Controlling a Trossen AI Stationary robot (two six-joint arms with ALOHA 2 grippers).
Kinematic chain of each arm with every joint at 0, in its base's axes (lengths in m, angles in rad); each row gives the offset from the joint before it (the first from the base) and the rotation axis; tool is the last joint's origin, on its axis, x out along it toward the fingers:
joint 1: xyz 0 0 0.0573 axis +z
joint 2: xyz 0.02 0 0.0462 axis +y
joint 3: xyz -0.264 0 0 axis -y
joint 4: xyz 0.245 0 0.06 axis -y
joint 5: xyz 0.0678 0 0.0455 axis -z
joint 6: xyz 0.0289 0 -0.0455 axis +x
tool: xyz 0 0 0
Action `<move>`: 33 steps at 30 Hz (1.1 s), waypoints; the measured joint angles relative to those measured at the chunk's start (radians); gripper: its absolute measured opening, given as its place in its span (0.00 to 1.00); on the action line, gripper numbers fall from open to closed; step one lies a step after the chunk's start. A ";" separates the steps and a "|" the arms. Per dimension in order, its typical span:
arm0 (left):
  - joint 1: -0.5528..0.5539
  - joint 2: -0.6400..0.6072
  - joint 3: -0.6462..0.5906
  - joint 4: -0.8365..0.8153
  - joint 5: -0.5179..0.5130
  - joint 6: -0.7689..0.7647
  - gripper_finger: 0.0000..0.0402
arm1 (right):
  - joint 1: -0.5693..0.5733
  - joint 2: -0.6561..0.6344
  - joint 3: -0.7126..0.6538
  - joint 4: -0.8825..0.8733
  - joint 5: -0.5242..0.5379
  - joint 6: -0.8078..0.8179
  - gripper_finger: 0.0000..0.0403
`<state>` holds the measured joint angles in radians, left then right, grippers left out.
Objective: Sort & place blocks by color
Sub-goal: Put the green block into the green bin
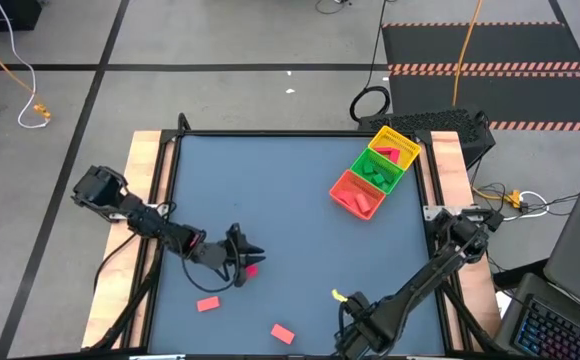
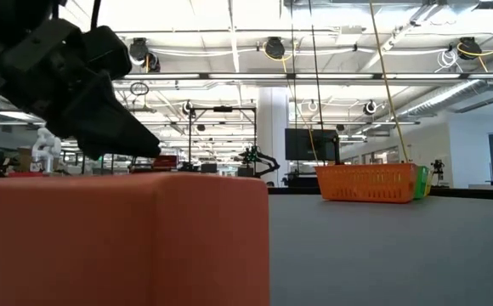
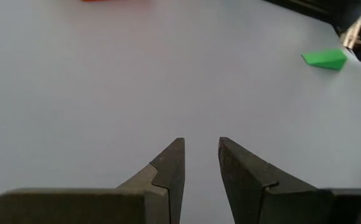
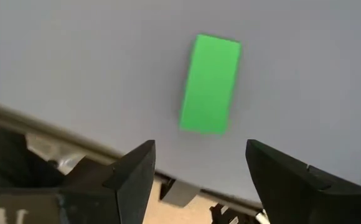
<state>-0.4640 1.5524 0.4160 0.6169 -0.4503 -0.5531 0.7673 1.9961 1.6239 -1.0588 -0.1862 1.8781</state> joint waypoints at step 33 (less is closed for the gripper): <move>-0.035 0.000 0.000 0.010 -0.024 -0.028 0.25 | -0.013 -0.026 -0.163 0.179 0.085 -0.066 0.30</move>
<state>-0.4988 1.5520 0.4160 0.6266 -0.4740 -0.5816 0.7539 1.9705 1.4609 -0.8794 -0.1010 1.8126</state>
